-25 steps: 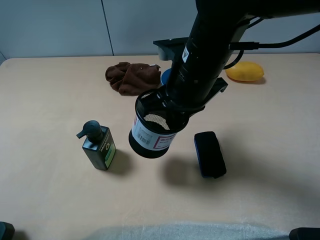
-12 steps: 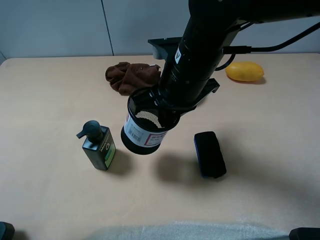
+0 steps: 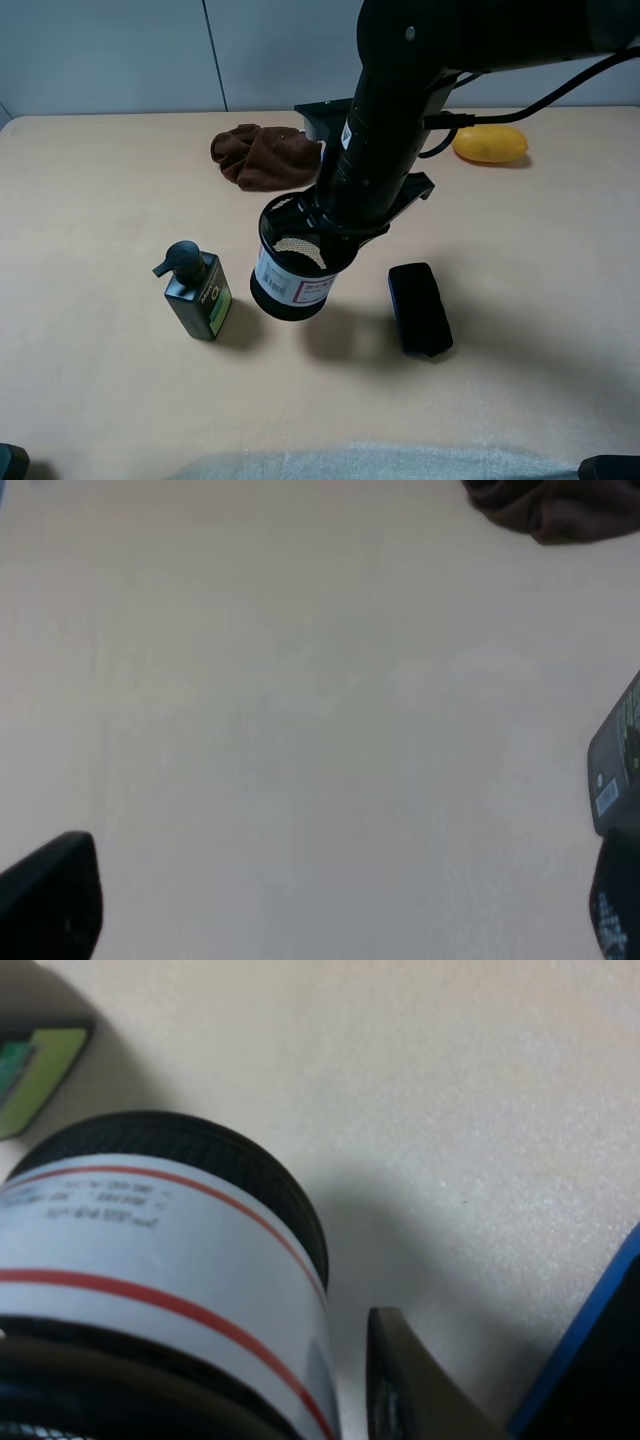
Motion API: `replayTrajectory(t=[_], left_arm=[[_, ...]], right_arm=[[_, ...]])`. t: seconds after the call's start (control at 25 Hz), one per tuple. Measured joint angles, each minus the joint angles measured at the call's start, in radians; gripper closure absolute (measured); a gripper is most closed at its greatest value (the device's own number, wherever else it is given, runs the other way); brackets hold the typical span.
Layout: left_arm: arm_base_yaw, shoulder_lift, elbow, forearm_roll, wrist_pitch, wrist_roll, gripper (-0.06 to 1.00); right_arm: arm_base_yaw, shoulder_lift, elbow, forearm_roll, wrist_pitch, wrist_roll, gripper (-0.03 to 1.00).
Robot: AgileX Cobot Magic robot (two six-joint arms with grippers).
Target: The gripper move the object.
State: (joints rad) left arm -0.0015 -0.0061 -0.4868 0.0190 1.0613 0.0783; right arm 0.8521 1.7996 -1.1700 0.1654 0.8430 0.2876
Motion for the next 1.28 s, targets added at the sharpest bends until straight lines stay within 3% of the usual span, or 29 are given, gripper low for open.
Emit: replayTrajectory(t=[0.8,1.28], left_arm=[[0.0,0.0,0.001,0.0,0.0,0.0,-0.05],[0.0,0.0,0.001,0.0,0.0,0.0,-0.05]], right_arm=[[0.0,0.108,-0.003,-0.027,-0.048,0.0,0.9],[0.0,0.135,-0.008,0.021,-0.073,0.0,0.9]])
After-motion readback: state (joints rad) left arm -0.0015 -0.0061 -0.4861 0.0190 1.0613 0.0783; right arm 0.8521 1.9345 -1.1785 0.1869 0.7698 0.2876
